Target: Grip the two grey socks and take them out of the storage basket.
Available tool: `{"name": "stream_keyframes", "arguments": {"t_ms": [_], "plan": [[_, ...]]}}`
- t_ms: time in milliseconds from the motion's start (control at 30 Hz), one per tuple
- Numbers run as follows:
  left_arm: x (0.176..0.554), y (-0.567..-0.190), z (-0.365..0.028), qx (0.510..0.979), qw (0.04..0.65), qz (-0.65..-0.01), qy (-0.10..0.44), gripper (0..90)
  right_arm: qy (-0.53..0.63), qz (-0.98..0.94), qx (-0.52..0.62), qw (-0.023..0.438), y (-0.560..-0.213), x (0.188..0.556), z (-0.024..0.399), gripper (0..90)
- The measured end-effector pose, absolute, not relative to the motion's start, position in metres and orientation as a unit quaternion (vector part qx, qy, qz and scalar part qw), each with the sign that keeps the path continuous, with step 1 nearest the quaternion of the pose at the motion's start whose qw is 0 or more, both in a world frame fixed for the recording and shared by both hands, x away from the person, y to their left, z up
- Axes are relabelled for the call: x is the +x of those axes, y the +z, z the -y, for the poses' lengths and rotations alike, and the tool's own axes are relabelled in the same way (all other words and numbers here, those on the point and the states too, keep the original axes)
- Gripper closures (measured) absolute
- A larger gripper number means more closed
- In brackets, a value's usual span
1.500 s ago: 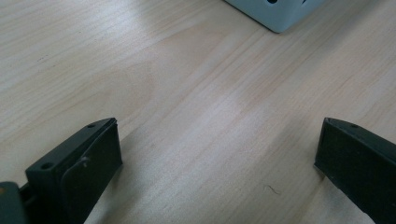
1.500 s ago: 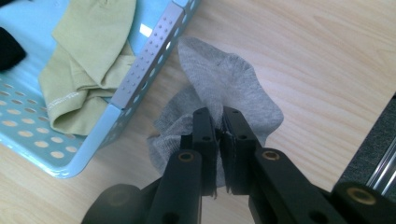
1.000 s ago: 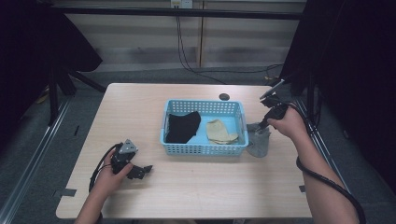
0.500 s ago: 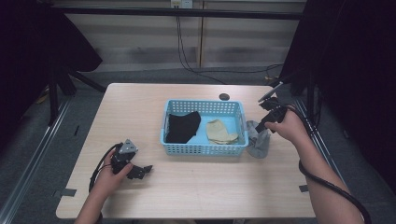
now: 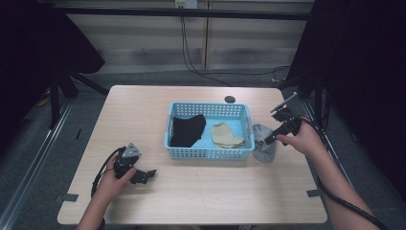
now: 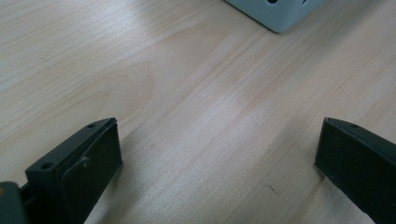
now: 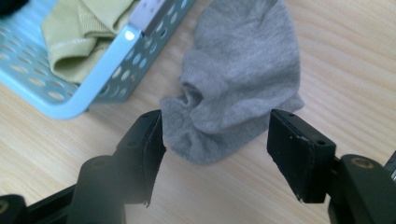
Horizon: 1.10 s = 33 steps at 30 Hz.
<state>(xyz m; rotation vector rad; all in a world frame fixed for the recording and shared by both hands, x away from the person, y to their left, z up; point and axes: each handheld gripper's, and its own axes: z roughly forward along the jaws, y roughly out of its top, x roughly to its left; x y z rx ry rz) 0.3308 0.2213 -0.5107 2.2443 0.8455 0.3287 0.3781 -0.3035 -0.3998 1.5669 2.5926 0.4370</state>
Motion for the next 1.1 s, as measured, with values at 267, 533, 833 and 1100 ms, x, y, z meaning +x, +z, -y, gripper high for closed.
{"name": "stream_keyframes", "arguments": {"t_ms": [267,533,833,1100], "plan": [[0.331,-0.511,-0.221,0.868,0.352,-0.327,0.127,0.0,0.149,-0.851,0.502,0.043,-0.417,0.349,0.299,31.9],[0.330,-0.511,-0.221,0.865,0.355,-0.331,0.127,0.0,0.166,-0.854,0.491,0.041,-0.432,0.319,0.292,29.6],[0.330,-0.511,-0.221,0.864,0.355,-0.332,0.128,0.0,0.177,-0.859,0.478,0.045,-0.456,0.283,0.287,28.8],[0.330,-0.511,-0.221,0.864,0.355,-0.332,0.128,0.0,0.189,-0.849,0.492,0.043,-0.459,0.281,0.295,28.1]]}}
